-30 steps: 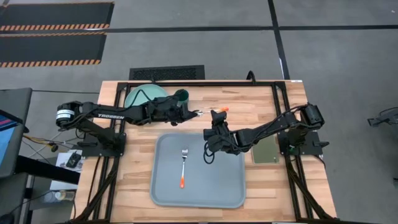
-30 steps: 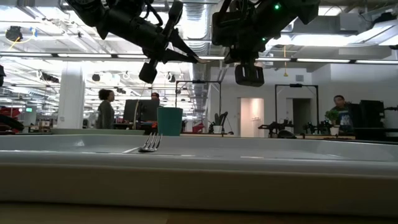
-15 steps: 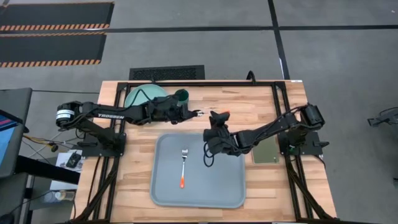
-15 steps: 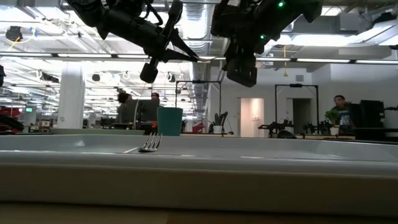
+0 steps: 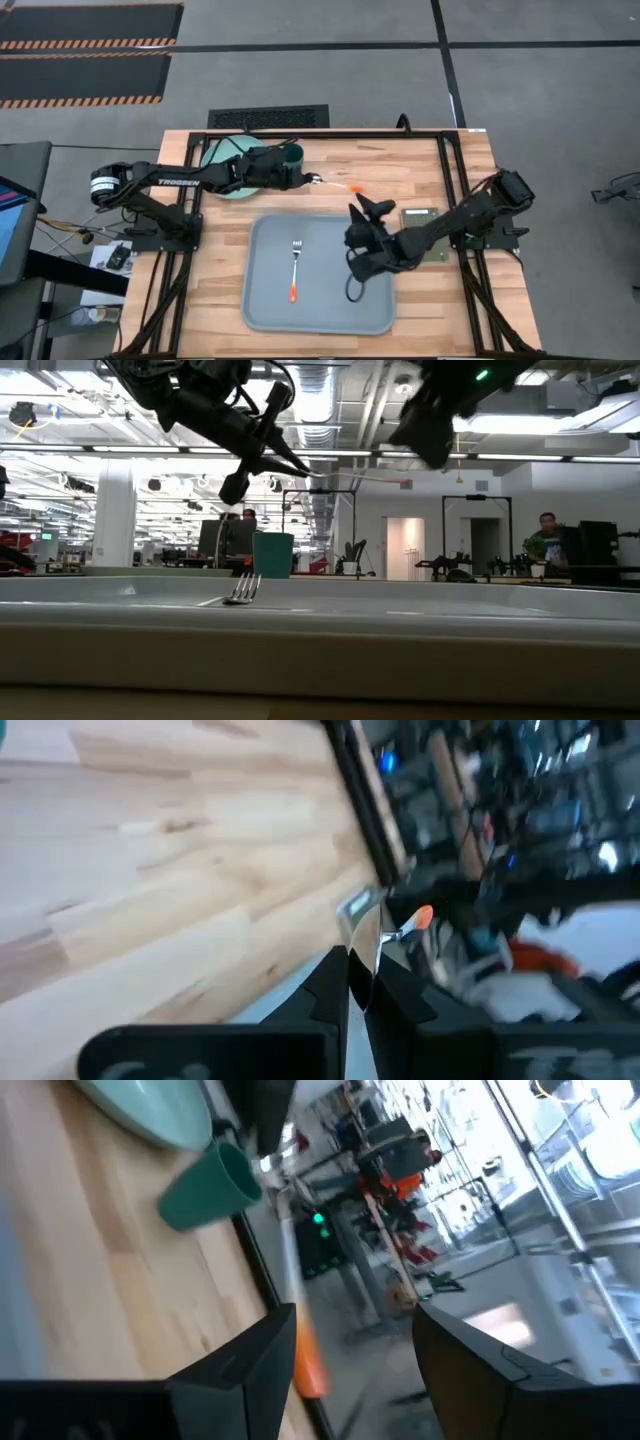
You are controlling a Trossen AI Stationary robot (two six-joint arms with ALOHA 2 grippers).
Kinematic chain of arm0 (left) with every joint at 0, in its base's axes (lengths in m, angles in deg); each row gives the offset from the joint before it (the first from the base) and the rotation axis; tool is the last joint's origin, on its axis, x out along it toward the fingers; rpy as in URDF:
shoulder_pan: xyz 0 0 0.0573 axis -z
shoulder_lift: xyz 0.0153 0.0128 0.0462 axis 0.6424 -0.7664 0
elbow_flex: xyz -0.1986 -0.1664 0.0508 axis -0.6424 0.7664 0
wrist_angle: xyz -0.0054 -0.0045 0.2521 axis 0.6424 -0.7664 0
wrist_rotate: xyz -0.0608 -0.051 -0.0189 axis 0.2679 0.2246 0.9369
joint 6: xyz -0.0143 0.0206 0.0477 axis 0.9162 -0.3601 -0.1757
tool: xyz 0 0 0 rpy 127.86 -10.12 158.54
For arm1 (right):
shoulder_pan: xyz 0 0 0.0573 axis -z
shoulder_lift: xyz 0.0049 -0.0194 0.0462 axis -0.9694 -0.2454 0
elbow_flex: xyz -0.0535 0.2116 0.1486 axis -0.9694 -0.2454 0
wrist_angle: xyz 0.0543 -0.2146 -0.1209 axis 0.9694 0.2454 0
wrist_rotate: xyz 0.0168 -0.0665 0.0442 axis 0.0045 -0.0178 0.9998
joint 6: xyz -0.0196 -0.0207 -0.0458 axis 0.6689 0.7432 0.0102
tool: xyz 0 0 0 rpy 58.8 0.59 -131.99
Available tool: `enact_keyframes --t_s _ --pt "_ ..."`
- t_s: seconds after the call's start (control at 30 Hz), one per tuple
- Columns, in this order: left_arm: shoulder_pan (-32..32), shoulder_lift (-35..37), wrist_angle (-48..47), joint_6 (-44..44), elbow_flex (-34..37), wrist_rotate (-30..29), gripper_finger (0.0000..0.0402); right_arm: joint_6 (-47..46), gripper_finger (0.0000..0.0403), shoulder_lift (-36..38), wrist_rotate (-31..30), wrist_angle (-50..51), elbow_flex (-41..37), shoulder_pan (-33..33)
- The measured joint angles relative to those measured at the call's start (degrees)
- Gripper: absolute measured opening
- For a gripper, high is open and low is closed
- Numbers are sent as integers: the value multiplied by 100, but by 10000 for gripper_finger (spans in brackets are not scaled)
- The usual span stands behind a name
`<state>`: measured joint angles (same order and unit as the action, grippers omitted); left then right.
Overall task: Pick and place plate/cup/fork/spoon on tray
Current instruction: Put the orange spoon to the left of orange fork on the blue serving tray
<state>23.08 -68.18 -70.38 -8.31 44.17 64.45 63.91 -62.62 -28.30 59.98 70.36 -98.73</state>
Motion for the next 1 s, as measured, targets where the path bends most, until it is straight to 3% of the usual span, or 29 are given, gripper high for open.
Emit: enact_keyframes --t_s 0.17,0.43,0.57,0.67,0.8,1.0 --pt "-173 1 -211 -724 0 1000 13 -1974 216 542 230 1467 0 -372" --pt "-295 24 -895 -1368 0 2772 3 -4901 203 1310 2070 3809 0 -620" --pt "-294 24 -1796 -1896 -40 3288 2 -5807 195 1354 2470 4582 0 -671" --pt "-273 24 -3056 -2639 -251 3294 2 -6113 191 1265 2523 4852 0 -728" --pt "-64 24 -4652 -3609 -568 2578 1 -6140 187 1083 2590 4849 0 -748" --pt "555 24 -5433 -4586 -753 2125 0 -6140 181 860 2608 4842 -2 -748"
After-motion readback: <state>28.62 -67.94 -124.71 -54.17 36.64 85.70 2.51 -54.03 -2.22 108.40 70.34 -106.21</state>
